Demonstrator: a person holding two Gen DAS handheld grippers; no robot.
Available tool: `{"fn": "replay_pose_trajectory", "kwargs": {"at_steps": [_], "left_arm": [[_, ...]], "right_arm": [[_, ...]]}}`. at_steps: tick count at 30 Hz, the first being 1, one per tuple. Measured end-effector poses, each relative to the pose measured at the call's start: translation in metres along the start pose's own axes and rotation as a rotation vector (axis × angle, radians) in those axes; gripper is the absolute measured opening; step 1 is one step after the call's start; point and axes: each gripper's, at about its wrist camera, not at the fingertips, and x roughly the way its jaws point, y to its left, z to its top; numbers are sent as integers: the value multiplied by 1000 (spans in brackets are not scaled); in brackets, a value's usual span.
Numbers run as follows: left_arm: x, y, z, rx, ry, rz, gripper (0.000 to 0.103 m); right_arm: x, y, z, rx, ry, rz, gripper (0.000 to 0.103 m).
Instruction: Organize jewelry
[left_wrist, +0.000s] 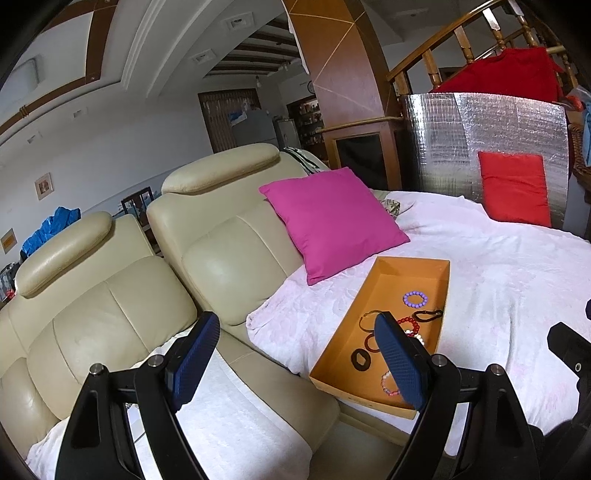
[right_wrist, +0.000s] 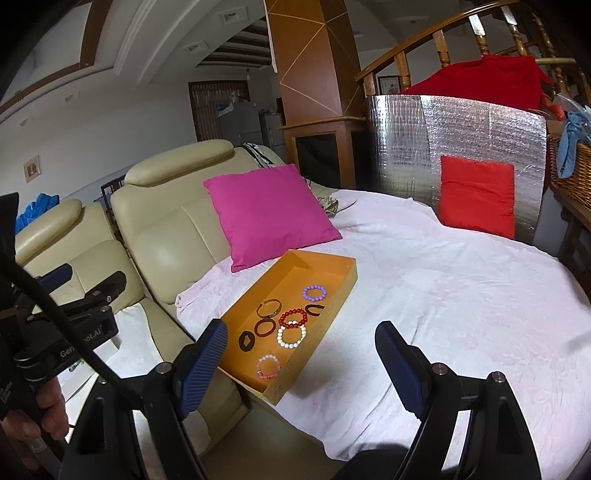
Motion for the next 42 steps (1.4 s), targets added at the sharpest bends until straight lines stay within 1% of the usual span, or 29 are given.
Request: {"fn": "replay_pose_trajectory", "kwargs": {"at_steps": [9, 21, 30, 36, 42], "left_arm": [[32, -6, 12, -9, 33, 19, 86], [73, -7, 17, -18, 82, 51, 86], [92, -8, 17, -14, 109, 61, 86], [98, -10, 16, -5, 112, 66, 86], [102, -20, 18, 18, 113, 82, 86]], "right_arm": [[34, -2, 15, -18, 24, 5, 85], [84, 0, 22, -26, 74, 33, 85], [103, 8, 23, -45, 90, 42, 85], [113, 11, 23, -49, 96, 49, 85], [116, -1, 24, -14, 81, 51, 85]]}}
